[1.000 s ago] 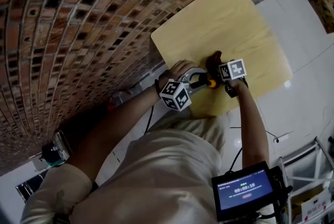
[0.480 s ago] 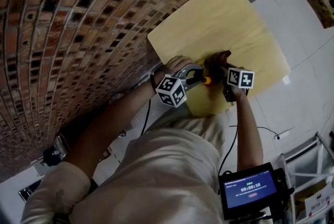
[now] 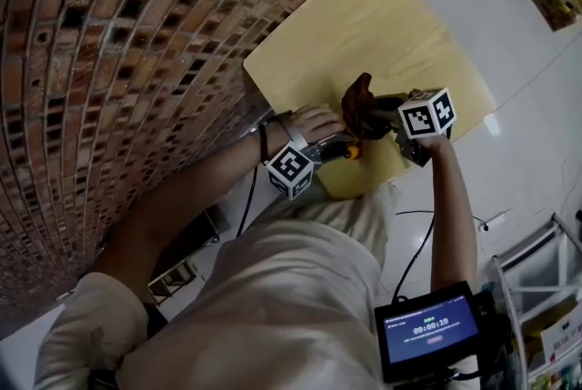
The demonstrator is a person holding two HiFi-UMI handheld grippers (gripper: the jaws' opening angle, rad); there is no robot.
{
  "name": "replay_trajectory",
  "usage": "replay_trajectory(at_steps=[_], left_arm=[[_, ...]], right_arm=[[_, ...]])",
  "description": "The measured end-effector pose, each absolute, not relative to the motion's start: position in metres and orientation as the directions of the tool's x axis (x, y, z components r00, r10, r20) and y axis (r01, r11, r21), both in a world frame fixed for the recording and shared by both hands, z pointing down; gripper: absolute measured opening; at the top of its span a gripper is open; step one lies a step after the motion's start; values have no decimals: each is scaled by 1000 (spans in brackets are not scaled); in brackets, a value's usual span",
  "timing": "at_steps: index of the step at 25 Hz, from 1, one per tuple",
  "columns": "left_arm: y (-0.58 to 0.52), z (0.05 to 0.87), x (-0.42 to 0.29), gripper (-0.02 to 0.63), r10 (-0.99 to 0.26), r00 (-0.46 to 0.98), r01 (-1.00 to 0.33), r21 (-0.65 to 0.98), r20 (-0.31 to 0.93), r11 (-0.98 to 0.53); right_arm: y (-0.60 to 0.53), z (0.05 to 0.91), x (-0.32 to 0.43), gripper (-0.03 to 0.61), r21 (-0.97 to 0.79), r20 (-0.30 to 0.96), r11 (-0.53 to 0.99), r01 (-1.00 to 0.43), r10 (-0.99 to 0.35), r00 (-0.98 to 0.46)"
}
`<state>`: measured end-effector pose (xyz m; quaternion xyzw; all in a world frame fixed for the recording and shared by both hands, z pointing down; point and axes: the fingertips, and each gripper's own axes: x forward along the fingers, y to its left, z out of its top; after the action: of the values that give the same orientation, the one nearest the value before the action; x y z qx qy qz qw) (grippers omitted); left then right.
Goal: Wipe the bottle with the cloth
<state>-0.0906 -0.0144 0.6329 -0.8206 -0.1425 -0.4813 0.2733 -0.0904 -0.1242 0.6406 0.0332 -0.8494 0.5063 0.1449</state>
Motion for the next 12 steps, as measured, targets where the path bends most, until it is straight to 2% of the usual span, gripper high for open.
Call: replay_trajectory(at_steps=[3, 6, 12], left_arm=[[-12, 633, -88, 176, -36, 476, 568, -338, 879, -750], [-15, 636, -89, 176, -45, 439, 605, -332, 897, -723], [-19, 633, -89, 176, -48, 425, 606, -323, 904, -727]], right_arm=[[-115, 645, -111, 95, -839, 317, 523, -148, 251, -915], [-110, 679, -120, 95, -822, 414, 536, -190, 334, -847], [-122, 734, -114, 95, -771, 533, 544, -330, 269, -802]])
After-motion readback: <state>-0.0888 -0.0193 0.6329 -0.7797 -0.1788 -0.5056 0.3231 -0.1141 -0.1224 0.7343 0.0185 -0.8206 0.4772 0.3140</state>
